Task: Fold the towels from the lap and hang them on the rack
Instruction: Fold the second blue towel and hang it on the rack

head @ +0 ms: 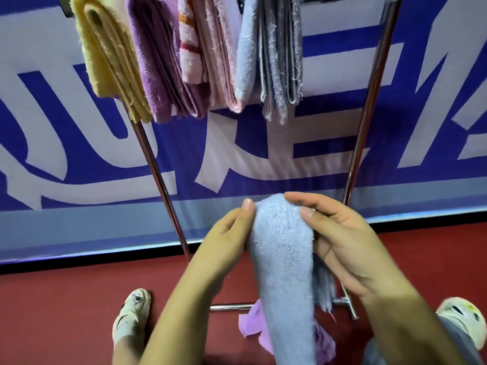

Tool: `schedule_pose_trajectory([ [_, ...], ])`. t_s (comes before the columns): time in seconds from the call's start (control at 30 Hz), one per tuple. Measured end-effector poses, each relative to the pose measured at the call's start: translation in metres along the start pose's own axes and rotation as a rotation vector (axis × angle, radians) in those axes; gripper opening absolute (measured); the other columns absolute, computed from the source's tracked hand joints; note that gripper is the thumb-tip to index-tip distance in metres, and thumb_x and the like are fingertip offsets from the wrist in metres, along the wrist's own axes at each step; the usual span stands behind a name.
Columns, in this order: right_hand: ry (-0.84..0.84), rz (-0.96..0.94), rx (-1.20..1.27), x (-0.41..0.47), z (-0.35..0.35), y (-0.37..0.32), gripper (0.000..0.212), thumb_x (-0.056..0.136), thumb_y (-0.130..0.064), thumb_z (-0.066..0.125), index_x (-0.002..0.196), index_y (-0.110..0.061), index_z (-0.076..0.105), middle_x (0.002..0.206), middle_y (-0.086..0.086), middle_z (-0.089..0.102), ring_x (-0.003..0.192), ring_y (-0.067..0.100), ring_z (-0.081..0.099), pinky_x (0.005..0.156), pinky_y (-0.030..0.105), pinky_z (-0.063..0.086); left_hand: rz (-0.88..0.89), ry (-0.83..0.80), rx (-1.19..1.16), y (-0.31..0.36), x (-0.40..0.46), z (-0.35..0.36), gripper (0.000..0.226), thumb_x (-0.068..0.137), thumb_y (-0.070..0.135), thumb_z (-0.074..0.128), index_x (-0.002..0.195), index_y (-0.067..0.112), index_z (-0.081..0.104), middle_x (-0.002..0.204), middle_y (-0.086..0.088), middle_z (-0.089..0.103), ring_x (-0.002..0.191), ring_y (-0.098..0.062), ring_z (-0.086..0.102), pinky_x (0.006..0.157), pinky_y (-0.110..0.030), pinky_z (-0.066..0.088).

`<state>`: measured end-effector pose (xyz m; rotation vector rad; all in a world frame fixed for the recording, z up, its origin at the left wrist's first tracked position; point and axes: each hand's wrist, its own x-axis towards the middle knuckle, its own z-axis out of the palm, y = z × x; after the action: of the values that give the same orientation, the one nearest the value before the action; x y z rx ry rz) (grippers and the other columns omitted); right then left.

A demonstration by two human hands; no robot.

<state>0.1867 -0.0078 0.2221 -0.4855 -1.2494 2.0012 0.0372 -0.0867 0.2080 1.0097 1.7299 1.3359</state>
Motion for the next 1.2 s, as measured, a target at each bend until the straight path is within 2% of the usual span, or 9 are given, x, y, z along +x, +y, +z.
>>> schedule_pose_trajectory([
  [0.13, -0.020, 0.000, 0.014, 0.003, -0.005, -0.004, 0.025, 0.076, -0.012, 0.054, 0.090, -0.012, 0.074, 0.098, 0.008, 0.073, 0.087, 0.013, 0.069, 0.067, 0.020, 0.055, 0.103, -0.022, -0.134, -0.001, -0.009, 0.010, 0.041, 0.084, 0.047, 0.061, 0.123, 0.034, 0.057, 0.111, 0.016, 0.070, 0.108, -0.001, 0.063, 0.086, -0.017, 0.049],
  [0.27, -0.045, 0.047, 0.008, 0.006, -0.008, -0.011, 0.027, 0.077, -0.010, 0.054, 0.098, -0.008, 0.070, 0.094, 0.011, 0.073, 0.080, 0.015, 0.070, 0.066, 0.023, 0.057, 0.189, -0.017, -0.335, 0.006, -0.012, 0.007, 0.064, 0.078, 0.022, 0.071, 0.131, 0.049, 0.047, 0.094, -0.027, 0.067, 0.091, -0.024, 0.069, 0.082, -0.035, 0.056],
  [0.43, 0.020, -0.003, 0.000, 0.007, -0.008, -0.007, 0.034, 0.086, -0.011, 0.052, 0.115, -0.022, 0.064, 0.084, 0.005, 0.070, 0.075, 0.012, 0.068, 0.066, 0.022, 0.056, 0.262, 0.084, -0.341, 0.014, -0.011, 0.014, 0.047, 0.080, 0.018, 0.073, 0.118, 0.044, 0.063, 0.075, -0.014, 0.055, 0.076, -0.021, 0.055, 0.073, -0.032, 0.049],
  [0.53, 0.053, -0.073, -0.099, 0.002, -0.009, -0.004, 0.049, 0.078, -0.038, 0.063, 0.126, -0.043, 0.052, 0.100, 0.000, 0.072, 0.099, 0.011, 0.066, 0.086, 0.027, 0.053, 0.302, 0.132, -0.327, 0.012, -0.009, 0.020, 0.040, 0.078, 0.022, 0.073, 0.112, 0.044, 0.067, 0.079, -0.011, 0.055, 0.078, -0.021, 0.050, 0.075, -0.037, 0.044],
  [0.63, 0.001, -0.113, -0.257, -0.002, -0.011, -0.003, 0.077, 0.060, -0.059, 0.075, 0.129, -0.057, 0.040, 0.091, 0.026, 0.063, 0.097, 0.023, 0.060, 0.092, 0.037, 0.045, 0.314, 0.184, -0.363, 0.013, -0.010, 0.023, 0.033, 0.081, 0.013, 0.071, 0.104, 0.037, 0.072, 0.081, 0.000, 0.072, 0.076, -0.009, 0.063, 0.071, -0.023, 0.053],
  [0.77, -0.115, -0.085, -0.336, -0.009, -0.013, 0.001, 0.080, 0.071, -0.043, 0.072, 0.134, -0.061, 0.025, 0.096, 0.022, 0.069, 0.098, 0.034, 0.064, 0.096, 0.041, 0.046, 0.311, 0.202, -0.408, 0.022, -0.009, 0.017, 0.032, 0.076, 0.022, 0.068, 0.105, 0.035, 0.071, 0.084, -0.007, 0.067, 0.078, -0.014, 0.061, 0.070, -0.024, 0.053],
  [0.93, -0.127, -0.161, -0.318, -0.010, -0.003, -0.004, 0.054, 0.073, -0.022, 0.070, 0.119, -0.047, 0.058, 0.107, 0.018, 0.070, 0.102, 0.014, 0.064, 0.096, 0.032, 0.049, 0.317, 0.162, -0.397, 0.034, -0.006, 0.005, 0.038, 0.072, 0.032, 0.066, 0.110, 0.036, 0.068, 0.086, -0.001, 0.069, 0.079, -0.011, 0.064, 0.068, -0.024, 0.054],
  [1.07, -0.073, -0.230, -0.243, -0.002, 0.010, -0.018, 0.035, 0.064, -0.013, 0.067, 0.092, -0.034, 0.072, 0.069, -0.007, 0.072, 0.071, -0.003, 0.065, 0.071, 0.010, 0.050, 0.209, 0.030, -0.415, 0.026, -0.007, -0.010, 0.057, 0.066, 0.065, 0.070, 0.119, 0.051, 0.058, 0.133, 0.011, 0.057, 0.121, -0.013, 0.056, 0.100, -0.037, 0.045],
  [1.2, -0.064, -0.166, -0.079, 0.006, 0.022, -0.028, 0.027, 0.064, -0.014, 0.065, 0.089, -0.019, 0.076, 0.077, -0.001, 0.073, 0.074, 0.006, 0.066, 0.073, 0.020, 0.055, 0.235, -0.134, -0.462, 0.015, -0.012, -0.011, 0.095, 0.045, 0.057, 0.087, 0.131, 0.049, 0.047, 0.128, 0.005, 0.064, 0.117, -0.018, 0.061, 0.097, -0.038, 0.048],
])
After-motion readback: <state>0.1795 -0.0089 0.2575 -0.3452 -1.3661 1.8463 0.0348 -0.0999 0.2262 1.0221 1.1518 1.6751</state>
